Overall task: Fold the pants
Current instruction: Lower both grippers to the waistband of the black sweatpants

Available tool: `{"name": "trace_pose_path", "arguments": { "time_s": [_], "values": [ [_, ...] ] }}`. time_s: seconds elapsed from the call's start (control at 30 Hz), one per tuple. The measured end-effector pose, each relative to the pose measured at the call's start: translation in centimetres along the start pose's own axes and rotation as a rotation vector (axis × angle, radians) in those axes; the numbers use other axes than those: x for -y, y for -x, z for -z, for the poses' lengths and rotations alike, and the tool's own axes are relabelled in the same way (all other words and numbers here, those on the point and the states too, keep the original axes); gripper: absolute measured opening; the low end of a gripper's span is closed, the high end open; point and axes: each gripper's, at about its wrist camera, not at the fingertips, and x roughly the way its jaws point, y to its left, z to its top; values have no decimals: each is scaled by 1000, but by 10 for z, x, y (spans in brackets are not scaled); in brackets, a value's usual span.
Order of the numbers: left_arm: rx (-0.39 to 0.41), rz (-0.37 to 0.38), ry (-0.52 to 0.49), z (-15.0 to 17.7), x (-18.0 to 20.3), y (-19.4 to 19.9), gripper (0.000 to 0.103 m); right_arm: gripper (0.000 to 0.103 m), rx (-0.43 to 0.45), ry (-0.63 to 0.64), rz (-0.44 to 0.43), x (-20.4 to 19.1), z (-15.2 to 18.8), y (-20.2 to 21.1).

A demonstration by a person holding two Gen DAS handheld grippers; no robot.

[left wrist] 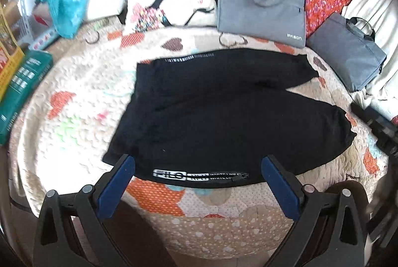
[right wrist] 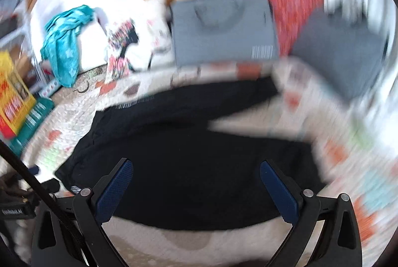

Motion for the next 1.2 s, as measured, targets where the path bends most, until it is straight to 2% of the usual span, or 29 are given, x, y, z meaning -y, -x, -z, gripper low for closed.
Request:
{"name": "trace_pose_path", "arguments": {
  "time_s": [0.07, 0.13, 0.17, 0.23, 0.27, 0.3, 0.43, 0.53, 0.6, 0.67, 0.8, 0.87, 1.07, 1.2],
  "values": [
    [13, -2, -3, -3, -2, 7, 102, 103, 134, 76, 121, -13, -19, 33],
    [27, 0, -6, -6, 1, 14, 102, 103, 202, 61, 192, -15, -28, 48],
    [35, -1, -9, -7, 3, 19, 102, 103, 193, 11, 201, -10, -34, 51],
    [52, -8, -22, -11, 6, 25, 102, 103, 93, -61, 72, 3, -42, 41],
    [59, -11, -28, -12, 8, 27, 102, 102, 47, -87, 40, 8, -44, 35],
    [65, -13, -33, -14, 9, 29, 102, 102, 35, -92, 44, 10, -45, 31],
    [68, -16, -44, -20, 8, 30, 102, 101, 95, -106, 55, 21, -49, 35],
    [62, -34, -47, -22, 6, 24, 102, 101, 87, -199, -27, 37, -55, 25],
    [55, -44, -50, -25, 5, 19, 102, 101, -12, -290, -135, 53, -56, 4],
    [47, -52, -51, -29, 3, 12, 102, 101, -100, -320, -176, 63, -53, -15],
    [33, -79, -65, -39, -2, -2, 102, 101, -176, -290, -89, 74, -45, -43],
    [21, -85, -70, -44, -7, -11, 102, 99, -206, -283, -72, 81, -42, -54],
    [-31, -45, -37, -72, -31, -45, 102, 97, -269, -277, -27, 108, -40, -87],
    [-57, -5, -10, -104, -54, -79, 102, 97, -310, -244, -5, 121, -48, -118]
  ]
}}
